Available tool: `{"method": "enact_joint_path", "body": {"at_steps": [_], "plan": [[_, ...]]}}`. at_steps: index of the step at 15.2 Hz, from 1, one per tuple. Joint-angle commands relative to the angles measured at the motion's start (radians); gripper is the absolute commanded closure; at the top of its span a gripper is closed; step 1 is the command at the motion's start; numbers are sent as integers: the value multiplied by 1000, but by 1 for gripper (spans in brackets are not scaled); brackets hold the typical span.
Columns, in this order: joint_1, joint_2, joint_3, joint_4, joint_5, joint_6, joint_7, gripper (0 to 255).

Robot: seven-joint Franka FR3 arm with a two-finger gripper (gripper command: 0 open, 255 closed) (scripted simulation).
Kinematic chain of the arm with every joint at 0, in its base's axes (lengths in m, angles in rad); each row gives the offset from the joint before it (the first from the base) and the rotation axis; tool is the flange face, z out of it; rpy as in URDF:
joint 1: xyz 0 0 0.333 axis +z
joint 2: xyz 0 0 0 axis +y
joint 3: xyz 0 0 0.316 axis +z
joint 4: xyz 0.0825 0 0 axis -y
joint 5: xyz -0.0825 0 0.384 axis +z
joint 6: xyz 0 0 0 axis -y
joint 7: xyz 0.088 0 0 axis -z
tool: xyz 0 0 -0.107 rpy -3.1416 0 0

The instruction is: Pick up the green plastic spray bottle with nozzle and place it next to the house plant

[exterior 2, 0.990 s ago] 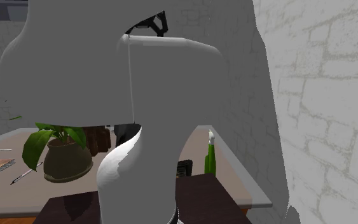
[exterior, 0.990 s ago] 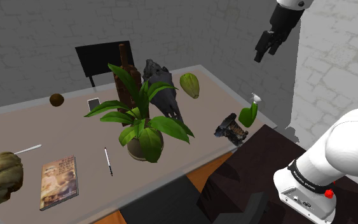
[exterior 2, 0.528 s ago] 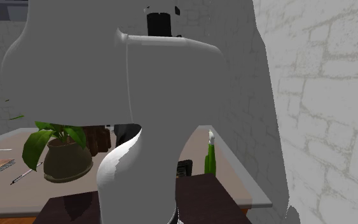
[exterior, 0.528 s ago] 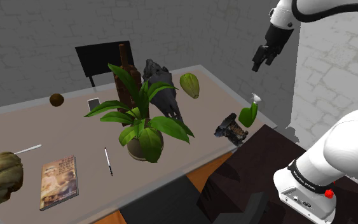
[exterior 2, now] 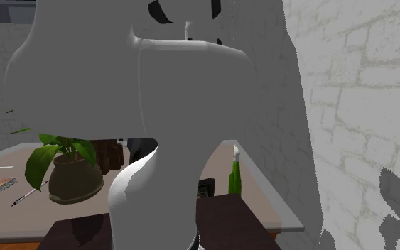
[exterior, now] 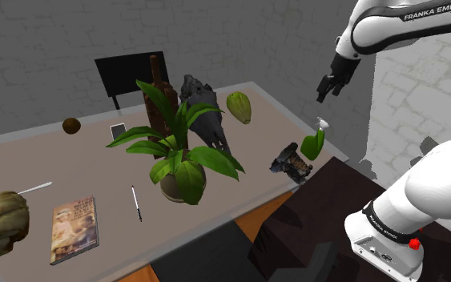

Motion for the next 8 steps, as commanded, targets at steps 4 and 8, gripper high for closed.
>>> {"method": "enact_joint_path", "body": {"at_steps": [4, 8], "plan": [[-25, 143, -91, -8, 1, 138, -76, 0], [-32, 280, -160, 10, 36, 242, -149, 0]]}}
